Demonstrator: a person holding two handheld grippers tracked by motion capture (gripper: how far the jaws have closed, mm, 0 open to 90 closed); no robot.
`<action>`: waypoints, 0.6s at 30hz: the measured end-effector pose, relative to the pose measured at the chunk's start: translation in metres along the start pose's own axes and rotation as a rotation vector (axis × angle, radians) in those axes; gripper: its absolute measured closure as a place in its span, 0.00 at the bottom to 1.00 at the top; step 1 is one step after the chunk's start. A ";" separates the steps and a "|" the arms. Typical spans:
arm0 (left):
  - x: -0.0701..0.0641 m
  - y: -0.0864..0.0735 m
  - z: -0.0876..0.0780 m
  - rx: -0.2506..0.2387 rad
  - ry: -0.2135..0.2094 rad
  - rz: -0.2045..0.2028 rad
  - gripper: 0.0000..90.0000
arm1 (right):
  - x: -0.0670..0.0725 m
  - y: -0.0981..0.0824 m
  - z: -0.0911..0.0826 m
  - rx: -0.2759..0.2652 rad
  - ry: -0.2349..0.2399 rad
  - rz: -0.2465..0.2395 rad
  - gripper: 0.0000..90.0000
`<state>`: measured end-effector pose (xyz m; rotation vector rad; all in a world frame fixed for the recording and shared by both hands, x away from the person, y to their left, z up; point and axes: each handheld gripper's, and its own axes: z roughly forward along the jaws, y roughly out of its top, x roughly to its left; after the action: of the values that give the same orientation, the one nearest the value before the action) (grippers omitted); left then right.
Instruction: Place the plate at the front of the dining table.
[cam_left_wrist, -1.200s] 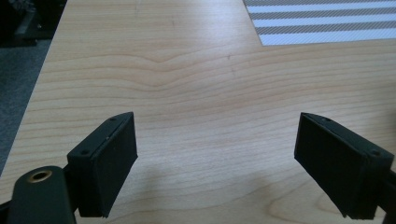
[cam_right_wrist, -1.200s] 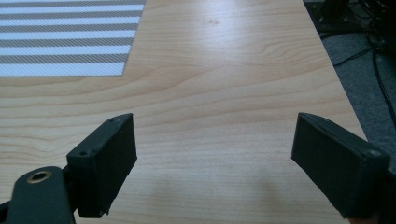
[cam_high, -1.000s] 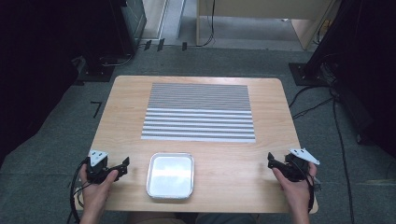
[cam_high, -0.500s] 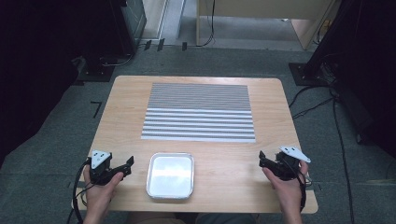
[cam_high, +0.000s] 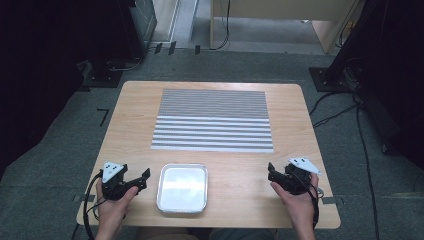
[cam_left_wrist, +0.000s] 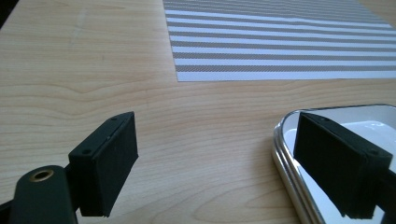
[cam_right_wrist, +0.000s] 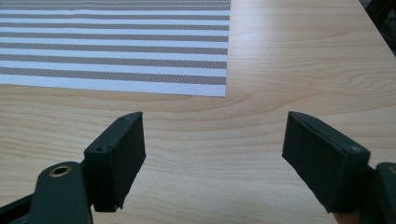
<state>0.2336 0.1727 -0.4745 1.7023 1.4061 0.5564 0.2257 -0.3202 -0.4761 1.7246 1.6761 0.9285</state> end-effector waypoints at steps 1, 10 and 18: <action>-0.001 0.000 0.000 -0.001 -0.002 -0.002 0.15 | 0.003 0.000 -0.001 -0.007 -0.002 -0.004 0.26; -0.011 -0.002 0.002 0.015 -0.001 0.004 0.16 | 0.022 -0.002 -0.003 -0.035 -0.006 -0.054 0.32; -0.023 -0.004 0.004 0.032 -0.012 0.025 0.16 | 0.039 -0.005 -0.003 -0.035 0.019 -0.071 0.34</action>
<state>0.2278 0.1500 -0.4762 1.7481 1.3936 0.5389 0.2195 -0.2818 -0.4742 1.6272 1.7122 0.9390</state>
